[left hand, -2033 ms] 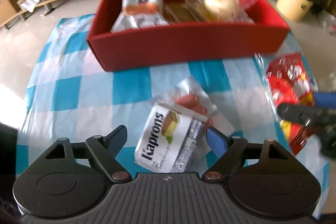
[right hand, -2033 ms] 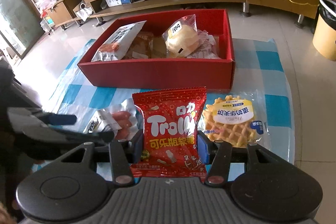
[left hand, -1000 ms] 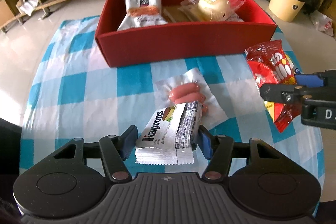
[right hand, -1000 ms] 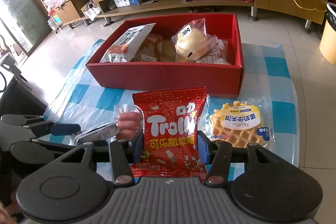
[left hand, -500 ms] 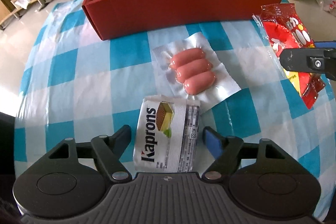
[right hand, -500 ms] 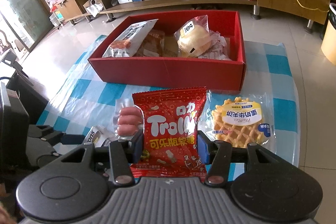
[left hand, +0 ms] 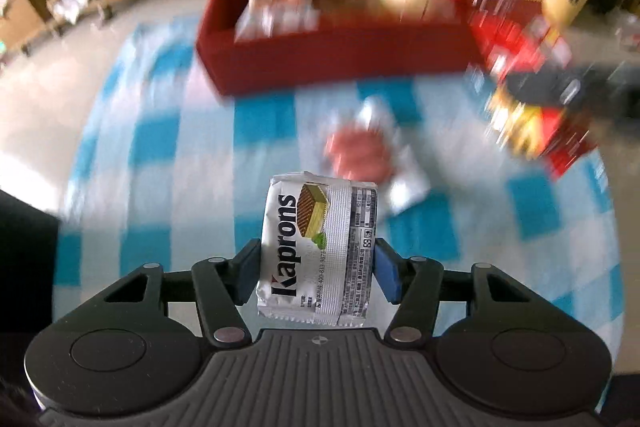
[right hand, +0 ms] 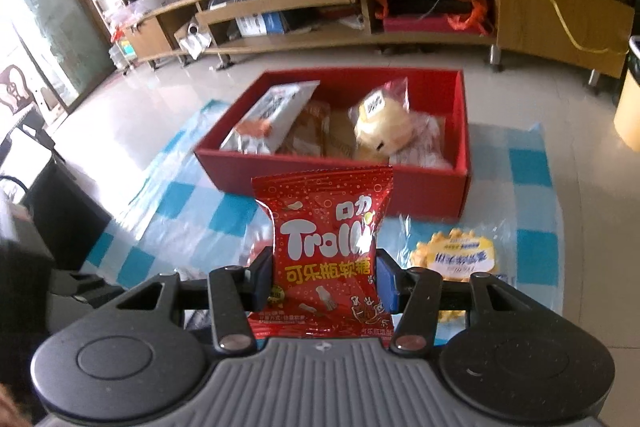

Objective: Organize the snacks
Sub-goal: 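Lift and carry the Kaprons packet and Trolli bag over the red box with both tools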

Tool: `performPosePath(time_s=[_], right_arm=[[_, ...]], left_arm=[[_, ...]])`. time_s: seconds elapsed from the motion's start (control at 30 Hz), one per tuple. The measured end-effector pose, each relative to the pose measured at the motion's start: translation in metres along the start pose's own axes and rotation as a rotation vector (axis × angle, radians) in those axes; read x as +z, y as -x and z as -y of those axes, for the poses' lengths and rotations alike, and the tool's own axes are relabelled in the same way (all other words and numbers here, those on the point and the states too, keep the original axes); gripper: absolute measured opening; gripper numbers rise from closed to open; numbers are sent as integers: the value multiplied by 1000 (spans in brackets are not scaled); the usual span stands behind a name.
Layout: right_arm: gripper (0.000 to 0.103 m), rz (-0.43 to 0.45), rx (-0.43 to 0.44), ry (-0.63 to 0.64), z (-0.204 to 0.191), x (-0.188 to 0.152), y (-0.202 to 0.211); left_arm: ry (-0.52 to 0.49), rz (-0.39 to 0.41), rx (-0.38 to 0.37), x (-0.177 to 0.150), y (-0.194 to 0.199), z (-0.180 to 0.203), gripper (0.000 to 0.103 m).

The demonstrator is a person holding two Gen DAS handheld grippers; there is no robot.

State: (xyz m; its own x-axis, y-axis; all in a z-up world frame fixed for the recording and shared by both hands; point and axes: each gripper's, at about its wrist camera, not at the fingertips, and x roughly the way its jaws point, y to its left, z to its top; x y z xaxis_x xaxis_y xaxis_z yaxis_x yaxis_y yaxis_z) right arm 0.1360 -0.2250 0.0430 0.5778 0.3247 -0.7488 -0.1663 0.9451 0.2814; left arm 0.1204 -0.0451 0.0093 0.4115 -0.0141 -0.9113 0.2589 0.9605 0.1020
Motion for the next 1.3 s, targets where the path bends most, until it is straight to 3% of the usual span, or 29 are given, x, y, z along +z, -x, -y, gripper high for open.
performPosePath(time_s=[0.17, 0.8, 1.3], right_arm=[[48, 26, -34, -19, 6, 10, 0], [48, 100, -63, -41, 11, 50, -9], [48, 101, -98, -60, 24, 68, -26]], left_arm=[[11, 83, -29, 31, 14, 8, 65], [21, 219, 74, 100, 32, 2, 65], [43, 207, 70, 121, 5, -2, 65]])
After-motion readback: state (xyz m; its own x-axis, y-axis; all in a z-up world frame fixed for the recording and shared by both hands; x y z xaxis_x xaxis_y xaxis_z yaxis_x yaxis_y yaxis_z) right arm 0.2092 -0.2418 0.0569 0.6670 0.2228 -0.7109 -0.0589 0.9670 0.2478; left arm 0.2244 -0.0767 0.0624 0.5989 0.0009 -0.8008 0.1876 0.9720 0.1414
